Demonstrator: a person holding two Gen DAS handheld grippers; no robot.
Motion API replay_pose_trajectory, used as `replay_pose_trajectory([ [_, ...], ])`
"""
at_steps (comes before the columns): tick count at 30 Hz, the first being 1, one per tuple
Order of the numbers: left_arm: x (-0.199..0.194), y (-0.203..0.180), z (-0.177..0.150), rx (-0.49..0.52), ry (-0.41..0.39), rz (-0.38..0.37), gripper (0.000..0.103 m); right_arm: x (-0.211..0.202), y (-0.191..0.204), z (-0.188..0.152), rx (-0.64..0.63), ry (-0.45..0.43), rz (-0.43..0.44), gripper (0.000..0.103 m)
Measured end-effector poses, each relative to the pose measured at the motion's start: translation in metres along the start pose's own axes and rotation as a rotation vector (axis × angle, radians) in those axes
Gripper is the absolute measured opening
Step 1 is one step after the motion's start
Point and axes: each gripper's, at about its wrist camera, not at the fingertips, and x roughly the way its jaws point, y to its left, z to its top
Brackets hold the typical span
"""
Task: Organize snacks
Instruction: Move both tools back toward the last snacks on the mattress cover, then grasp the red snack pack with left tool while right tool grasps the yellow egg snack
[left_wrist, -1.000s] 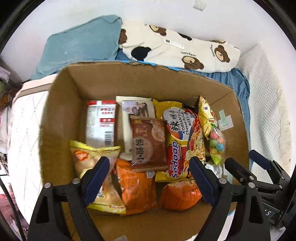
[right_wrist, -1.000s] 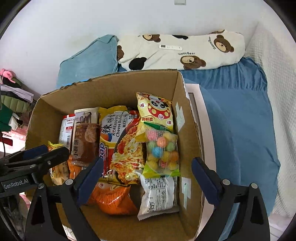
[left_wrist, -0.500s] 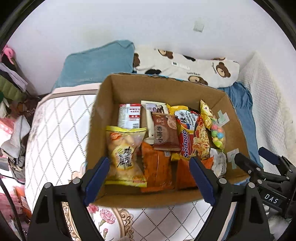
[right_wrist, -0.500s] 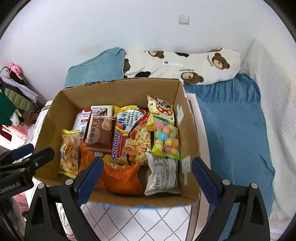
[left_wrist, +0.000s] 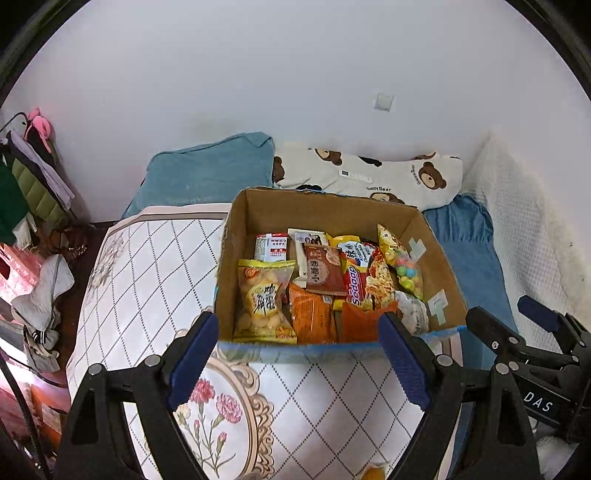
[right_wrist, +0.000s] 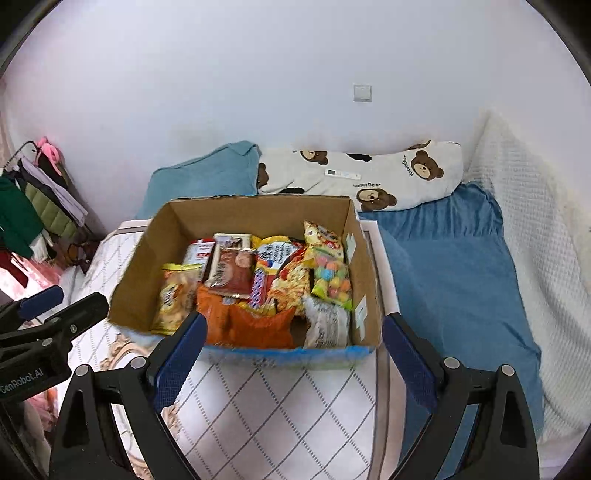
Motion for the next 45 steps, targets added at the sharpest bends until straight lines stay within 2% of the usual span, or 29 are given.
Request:
replay_pose_trajectory([
  [4,-0.010,0.005,-0.022,-0.015,0.015,-0.006,0.088,-0.010,-0.001,-0.023,0.031,0.015,0.024,0.098],
  [8,0.002,0.013,-0.062,-0.022,0.093,0.011,0.088,0.004,-0.003,-0.066,0.044,0.104,0.036,0.098],
  [11,0.036,0.019,-0.101,-0.024,0.210,0.032,0.088,0.040,-0.002,-0.108,0.043,0.231,0.027,0.098],
  [13,0.075,0.024,-0.131,-0.023,0.315,0.058,0.088,0.075,-0.002,-0.135,0.033,0.325,0.009,0.098],
  [16,0.121,0.029,-0.161,-0.024,0.424,0.081,0.088,0.129,0.002,-0.167,-0.007,0.440,-0.030,0.098],
  [18,0.143,0.032,-0.174,-0.026,0.471,0.091,0.088,0.157,0.005,-0.180,-0.029,0.492,-0.042,0.098],
  [19,0.154,0.034,-0.180,-0.036,0.500,0.089,0.088,0.168,0.006,-0.184,-0.043,0.510,-0.040,0.103],
  [22,0.168,0.038,-0.188,-0.054,0.525,0.091,0.088,0.190,0.001,-0.189,-0.013,0.550,-0.016,0.103],
  [24,0.170,0.040,-0.188,-0.071,0.523,0.077,0.088,0.196,-0.004,-0.189,0.018,0.570,0.007,0.103],
  [28,0.160,0.043,-0.183,-0.089,0.516,0.065,0.088,0.201,-0.010,-0.187,-0.011,0.640,0.067,0.103],
  [29,0.153,0.047,-0.180,-0.088,0.510,0.060,0.088,0.196,-0.011,-0.184,-0.013,0.646,0.071,0.100],
  [31,0.134,0.052,-0.177,-0.075,0.487,0.052,0.088,0.170,-0.012,-0.177,-0.024,0.602,0.088,0.089],
  [33,0.113,0.055,-0.176,-0.065,0.469,0.044,0.088,0.138,-0.009,-0.179,-0.043,0.566,0.122,0.089],
  [36,0.080,0.063,-0.188,-0.064,0.458,0.032,0.088,0.107,-0.005,-0.198,-0.033,0.570,0.168,0.089],
  [39,0.065,0.074,-0.217,-0.104,0.518,0.018,0.088,0.101,-0.006,-0.227,-0.017,0.598,0.151,0.088],
  [43,0.077,0.087,-0.264,-0.192,0.664,-0.026,0.088,0.120,-0.009,-0.261,0.026,0.645,0.156,0.071],
  [45,0.090,0.089,-0.285,-0.245,0.741,-0.072,0.088,0.124,-0.007,-0.268,0.015,0.627,0.125,0.071],
])
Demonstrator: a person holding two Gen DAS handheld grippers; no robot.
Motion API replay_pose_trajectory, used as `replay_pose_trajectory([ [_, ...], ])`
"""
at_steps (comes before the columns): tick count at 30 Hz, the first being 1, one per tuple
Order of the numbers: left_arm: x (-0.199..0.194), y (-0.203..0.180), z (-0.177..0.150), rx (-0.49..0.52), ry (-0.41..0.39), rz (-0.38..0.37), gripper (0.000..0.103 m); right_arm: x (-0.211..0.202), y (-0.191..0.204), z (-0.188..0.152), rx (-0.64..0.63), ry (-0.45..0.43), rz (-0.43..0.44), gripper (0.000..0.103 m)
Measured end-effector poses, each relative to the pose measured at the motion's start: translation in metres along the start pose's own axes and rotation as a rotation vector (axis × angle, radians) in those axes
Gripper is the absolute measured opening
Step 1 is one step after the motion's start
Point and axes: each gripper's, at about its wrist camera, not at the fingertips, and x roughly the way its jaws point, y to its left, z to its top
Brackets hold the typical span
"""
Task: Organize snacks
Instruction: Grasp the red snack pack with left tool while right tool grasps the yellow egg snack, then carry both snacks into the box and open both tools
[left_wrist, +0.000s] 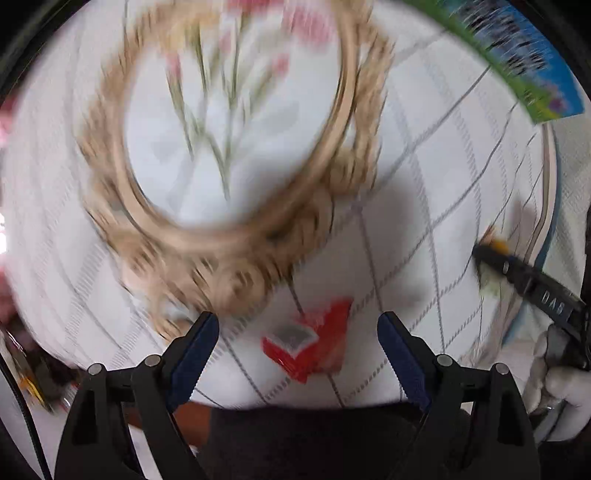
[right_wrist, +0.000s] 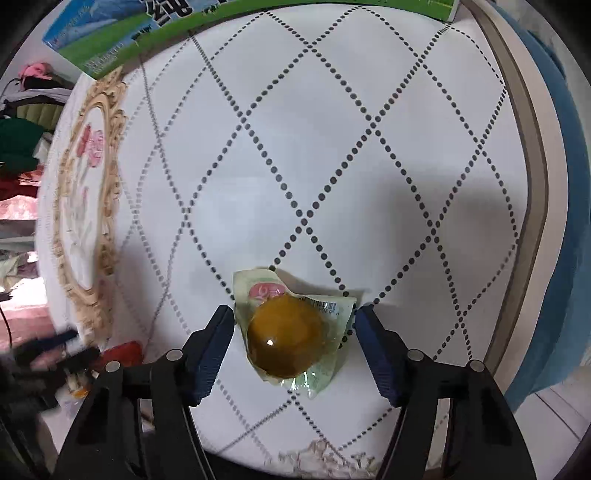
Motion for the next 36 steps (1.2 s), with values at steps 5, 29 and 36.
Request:
replay_pose_trajectory([
  [5,0.035,0.004,-0.005,-0.026,0.043,-0.020,0.076,0.010,0.015,-0.009,-0.048,-0.029,-0.068,0.065],
  [29,-0.079,-0.103,0.059,0.186,-0.221,-0.121,0.050,-0.105,-0.001,0.009,0.017,-0.201,0.081,0.052],
  [36,-0.170,-0.144,0.110,0.268,-0.381,-0.189,0.050,-0.184,-0.010,0.066,0.036,-0.363,0.136,0.052],
])
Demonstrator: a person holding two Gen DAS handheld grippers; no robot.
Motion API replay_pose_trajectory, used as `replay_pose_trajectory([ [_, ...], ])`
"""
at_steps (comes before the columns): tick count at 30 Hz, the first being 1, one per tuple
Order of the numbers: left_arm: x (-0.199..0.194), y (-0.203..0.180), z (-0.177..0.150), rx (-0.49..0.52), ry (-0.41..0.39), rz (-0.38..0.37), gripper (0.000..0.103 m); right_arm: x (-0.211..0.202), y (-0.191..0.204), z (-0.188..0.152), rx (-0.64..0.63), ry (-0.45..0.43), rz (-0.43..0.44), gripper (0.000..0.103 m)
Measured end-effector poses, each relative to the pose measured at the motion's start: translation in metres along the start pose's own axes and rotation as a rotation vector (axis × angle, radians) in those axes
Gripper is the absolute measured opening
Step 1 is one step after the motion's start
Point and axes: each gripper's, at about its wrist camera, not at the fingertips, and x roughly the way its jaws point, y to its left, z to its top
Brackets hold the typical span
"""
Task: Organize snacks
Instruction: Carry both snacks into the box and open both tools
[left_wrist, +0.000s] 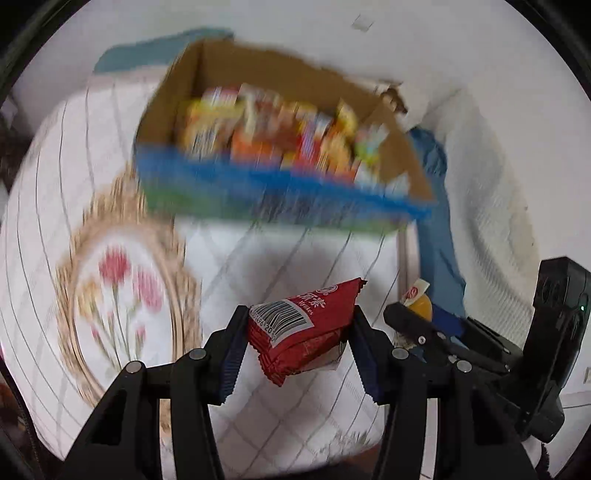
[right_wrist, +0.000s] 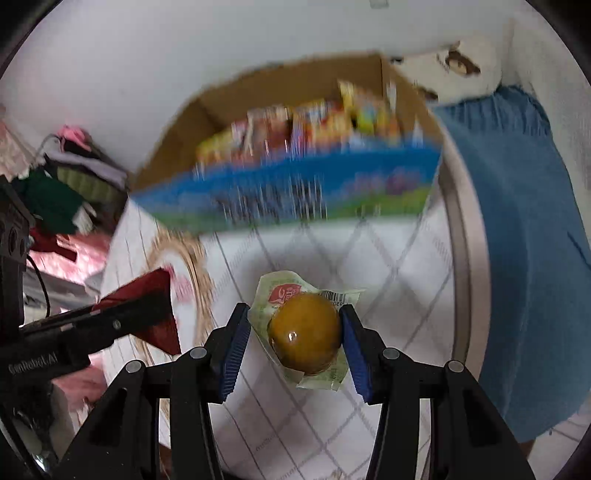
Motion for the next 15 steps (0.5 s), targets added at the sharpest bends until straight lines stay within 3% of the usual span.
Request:
replay_pose_trajectory([
  [3,-0.015,-0.005,0.041,0.034,-0.046,0.029,0.050,-0.010,0.005,0.037,-0.010,-0.061,-0.002,0.052],
  [6,-0.004,0.004,0.071,0.053,-0.061,0.077,0.050,-0.004,0.007,0.082,-0.015,-0.095,-0.020,0.052],
  [15,0.077,0.028,0.144,0.003,0.115,0.157,0.050,0.084,-0.001,0.178,0.015,0.027,-0.051,0.052],
])
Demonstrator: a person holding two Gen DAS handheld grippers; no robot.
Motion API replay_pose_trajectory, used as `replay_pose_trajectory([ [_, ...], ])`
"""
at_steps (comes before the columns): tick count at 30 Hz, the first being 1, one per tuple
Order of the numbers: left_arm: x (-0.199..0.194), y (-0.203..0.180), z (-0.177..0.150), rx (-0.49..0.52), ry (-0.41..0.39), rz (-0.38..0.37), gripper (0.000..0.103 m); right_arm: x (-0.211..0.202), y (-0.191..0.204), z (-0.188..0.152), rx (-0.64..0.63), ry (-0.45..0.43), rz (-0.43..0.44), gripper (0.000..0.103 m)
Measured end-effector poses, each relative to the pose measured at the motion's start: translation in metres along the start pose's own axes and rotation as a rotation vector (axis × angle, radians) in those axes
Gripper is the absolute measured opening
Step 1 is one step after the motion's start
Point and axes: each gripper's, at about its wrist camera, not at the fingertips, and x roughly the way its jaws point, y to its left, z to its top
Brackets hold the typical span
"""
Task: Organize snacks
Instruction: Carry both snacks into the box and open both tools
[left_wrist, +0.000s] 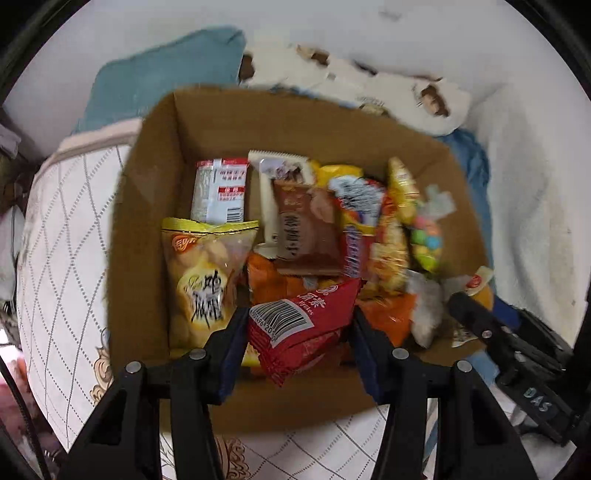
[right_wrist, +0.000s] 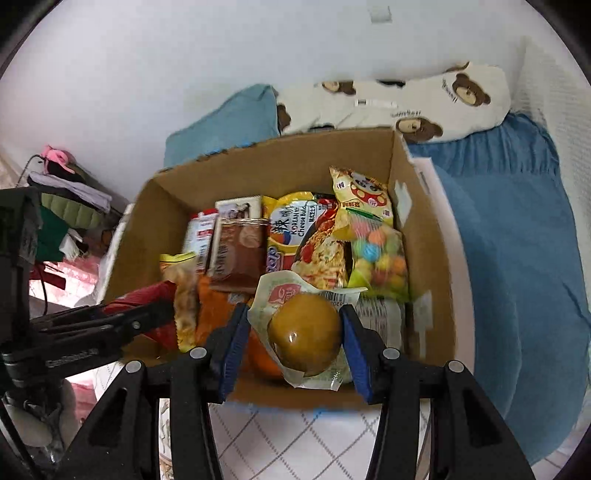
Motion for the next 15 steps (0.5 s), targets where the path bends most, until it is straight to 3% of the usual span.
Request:
replay_pose_trajectory([
  [9,0.041,0.006,0.020,-0.016,0.082,0.016,0.052,0.064,-0.015,0.030,0.035,0.136,0.012,0.055],
  [11,0.044,0.007,0.020,-0.027,0.085,0.033,0.055,0.071,-0.015,0.032,0.024,0.169,-0.020,0.083],
  [13,0.047,0.009,0.021,-0.041,0.087,0.031,0.069,0.070,-0.015,0.032,0.011,0.166,-0.040,0.093],
  [15,0.047,0.010,0.021,-0.052,0.094,0.014,0.078,0.068,-0.015,0.032,-0.007,0.167,-0.075,0.094],
])
